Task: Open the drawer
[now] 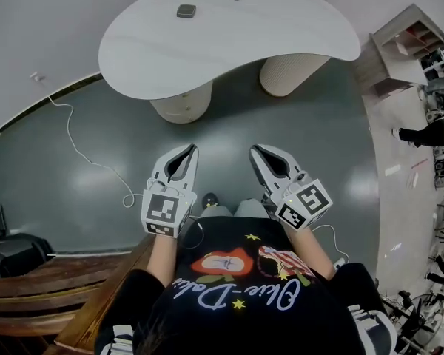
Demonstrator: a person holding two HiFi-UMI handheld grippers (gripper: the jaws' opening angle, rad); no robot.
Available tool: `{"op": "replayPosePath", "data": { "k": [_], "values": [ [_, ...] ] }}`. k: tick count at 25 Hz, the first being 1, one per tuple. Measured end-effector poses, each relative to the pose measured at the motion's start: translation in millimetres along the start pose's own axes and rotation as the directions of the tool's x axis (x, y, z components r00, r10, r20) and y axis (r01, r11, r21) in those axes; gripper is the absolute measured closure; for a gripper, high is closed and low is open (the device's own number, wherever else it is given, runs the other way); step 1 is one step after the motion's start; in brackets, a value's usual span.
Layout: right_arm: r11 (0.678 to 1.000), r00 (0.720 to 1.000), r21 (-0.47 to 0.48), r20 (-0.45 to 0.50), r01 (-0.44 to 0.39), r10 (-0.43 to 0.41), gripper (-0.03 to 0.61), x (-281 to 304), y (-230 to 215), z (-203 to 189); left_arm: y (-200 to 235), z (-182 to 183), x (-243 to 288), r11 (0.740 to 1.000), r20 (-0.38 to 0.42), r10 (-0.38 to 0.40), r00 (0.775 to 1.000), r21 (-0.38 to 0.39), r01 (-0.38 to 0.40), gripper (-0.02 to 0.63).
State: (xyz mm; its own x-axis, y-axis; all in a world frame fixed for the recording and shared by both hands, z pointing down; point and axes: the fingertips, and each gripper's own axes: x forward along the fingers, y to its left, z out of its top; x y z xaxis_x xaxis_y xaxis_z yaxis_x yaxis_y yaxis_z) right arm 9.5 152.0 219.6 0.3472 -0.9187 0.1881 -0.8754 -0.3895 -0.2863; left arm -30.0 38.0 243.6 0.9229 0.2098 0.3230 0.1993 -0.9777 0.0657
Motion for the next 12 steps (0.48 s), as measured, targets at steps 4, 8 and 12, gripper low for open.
{"op": "replayPosePath", "data": {
  "k": [4,8,12],
  "values": [
    [1.0,0.999,-0.007,-0.035,-0.008,0.008,0.577,11.1,2.0,-3.4,8.7,-12.4,0.6,0.999,-0.017,0.004,1.0,-0.035,-0.005,0.607],
    [0.999,0.997,-0.009,-0.068,-0.036,0.035,0.577,21.5,2.3,-15.0,19.9,-27.2,-0.6,0.997,-0.032,0.038,0.999,-0.061,-0.04,0.607],
    [0.998,0.994,-0.009,-0.097,-0.059,0.058,0.578,34.9,-11.1,-20.4,32.1,-39.6,4.9,0.991,-0.045,0.087,0.995,-0.1,-0.091,0.607]
  ]
}}
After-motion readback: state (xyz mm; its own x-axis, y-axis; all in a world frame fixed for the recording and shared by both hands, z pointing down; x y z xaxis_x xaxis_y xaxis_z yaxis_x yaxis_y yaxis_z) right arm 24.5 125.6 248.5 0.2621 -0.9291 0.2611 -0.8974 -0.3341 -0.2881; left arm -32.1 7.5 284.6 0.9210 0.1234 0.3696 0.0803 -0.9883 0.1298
